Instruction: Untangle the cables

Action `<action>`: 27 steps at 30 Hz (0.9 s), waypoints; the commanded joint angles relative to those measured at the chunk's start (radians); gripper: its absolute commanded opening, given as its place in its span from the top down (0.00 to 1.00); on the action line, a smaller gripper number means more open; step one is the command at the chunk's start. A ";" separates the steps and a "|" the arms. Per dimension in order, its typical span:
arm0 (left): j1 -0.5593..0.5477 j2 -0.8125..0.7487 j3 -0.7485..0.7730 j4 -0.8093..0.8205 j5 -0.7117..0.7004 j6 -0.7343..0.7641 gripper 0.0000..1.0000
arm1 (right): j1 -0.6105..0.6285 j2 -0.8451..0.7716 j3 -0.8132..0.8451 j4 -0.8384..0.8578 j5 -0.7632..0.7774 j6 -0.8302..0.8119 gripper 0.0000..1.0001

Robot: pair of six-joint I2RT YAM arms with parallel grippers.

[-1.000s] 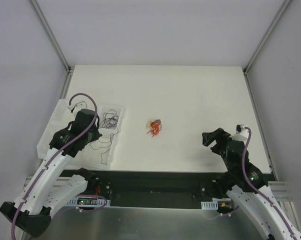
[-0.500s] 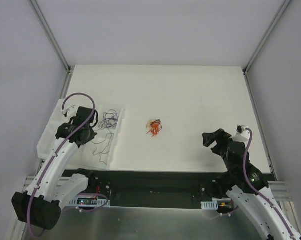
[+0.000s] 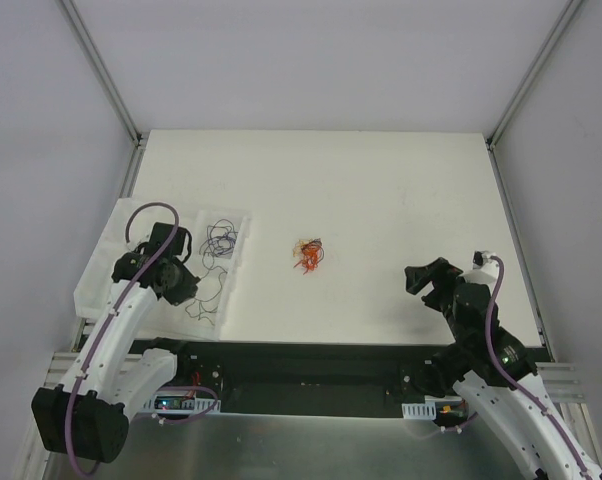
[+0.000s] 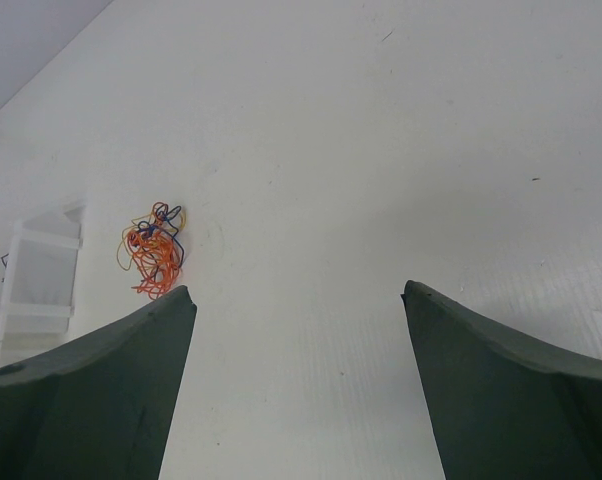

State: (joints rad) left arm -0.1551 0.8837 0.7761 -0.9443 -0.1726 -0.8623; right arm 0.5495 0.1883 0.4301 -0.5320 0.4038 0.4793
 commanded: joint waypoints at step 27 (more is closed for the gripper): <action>0.014 0.179 0.066 0.013 -0.079 0.005 0.92 | -0.002 0.028 -0.004 0.043 -0.014 0.013 0.12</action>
State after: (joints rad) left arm -0.1551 1.0237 0.8097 -0.9791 -0.2375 -0.9112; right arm 0.5495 0.2138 0.4206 -0.5274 0.3927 0.4843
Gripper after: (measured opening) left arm 0.027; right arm 0.885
